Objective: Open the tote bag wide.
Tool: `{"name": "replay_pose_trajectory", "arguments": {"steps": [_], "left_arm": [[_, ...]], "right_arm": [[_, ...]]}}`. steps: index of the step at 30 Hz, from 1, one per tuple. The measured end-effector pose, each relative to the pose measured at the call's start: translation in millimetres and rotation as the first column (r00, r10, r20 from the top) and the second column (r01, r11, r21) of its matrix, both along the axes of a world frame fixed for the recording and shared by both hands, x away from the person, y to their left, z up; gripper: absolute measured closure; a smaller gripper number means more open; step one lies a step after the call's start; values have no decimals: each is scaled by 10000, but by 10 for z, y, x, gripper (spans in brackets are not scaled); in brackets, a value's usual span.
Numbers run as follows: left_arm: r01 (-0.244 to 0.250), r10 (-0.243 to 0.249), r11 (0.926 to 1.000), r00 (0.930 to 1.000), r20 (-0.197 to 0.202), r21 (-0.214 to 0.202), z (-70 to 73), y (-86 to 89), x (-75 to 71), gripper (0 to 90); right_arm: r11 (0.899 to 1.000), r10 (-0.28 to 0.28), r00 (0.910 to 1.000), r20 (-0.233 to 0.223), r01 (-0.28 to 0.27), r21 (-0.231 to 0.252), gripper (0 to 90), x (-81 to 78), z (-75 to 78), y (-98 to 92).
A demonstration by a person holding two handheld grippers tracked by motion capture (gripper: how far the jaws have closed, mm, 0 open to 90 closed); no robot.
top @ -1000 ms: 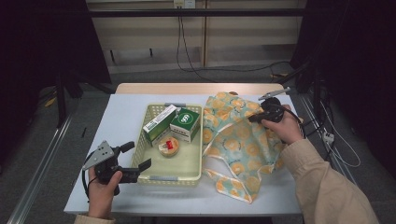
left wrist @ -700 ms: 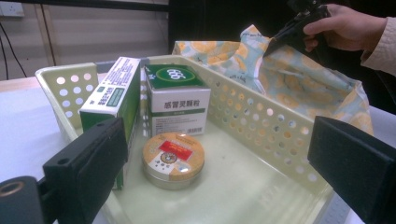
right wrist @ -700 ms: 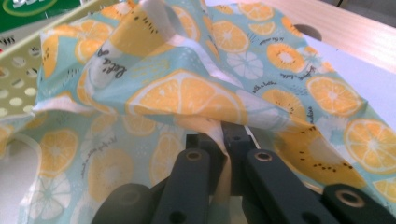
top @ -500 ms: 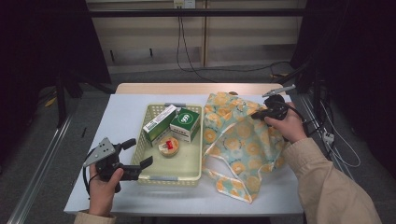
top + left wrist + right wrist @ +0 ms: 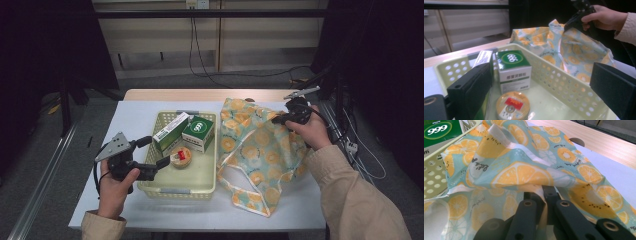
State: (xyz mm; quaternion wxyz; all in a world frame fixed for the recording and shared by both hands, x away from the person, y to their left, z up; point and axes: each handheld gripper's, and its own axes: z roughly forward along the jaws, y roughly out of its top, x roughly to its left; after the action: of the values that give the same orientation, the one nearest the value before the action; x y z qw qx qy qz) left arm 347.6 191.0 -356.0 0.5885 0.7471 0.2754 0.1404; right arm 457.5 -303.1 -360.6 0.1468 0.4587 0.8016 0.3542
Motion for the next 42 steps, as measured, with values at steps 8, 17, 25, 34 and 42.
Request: {"name": "replay_pose_trajectory", "arguments": {"steps": [8, 17, 25, 34, 42], "left_arm": [[301, -305, 9993, 9994, -163, -234, 13, -230, 146, 43], [594, -584, 9981, 9969, -536, 179, -87, -464, 306, 48], [731, -691, 9959, 9949, -735, 530, -173, -526, 360, 52], [938, -816, 9892, 9907, -1086, 1129, -269, -584, 420, 57], [1133, -847, 9757, 9845, -1536, 1875, -396, -663, 487, 61]], "right_arm": [[10000, -1, 10000, 14, 1, 89, 897, 10, -1, 6], [9998, 55, 10000, -69, -53, 212, 897, 6, -4, 9], [9997, 177, 9998, -83, -175, 167, 897, -4, -39, 58], [9996, 268, 9995, -158, -267, 74, 898, -13, -70, 88], [9993, 362, 9990, -268, -362, -9, 898, -26, -110, 111]]}}
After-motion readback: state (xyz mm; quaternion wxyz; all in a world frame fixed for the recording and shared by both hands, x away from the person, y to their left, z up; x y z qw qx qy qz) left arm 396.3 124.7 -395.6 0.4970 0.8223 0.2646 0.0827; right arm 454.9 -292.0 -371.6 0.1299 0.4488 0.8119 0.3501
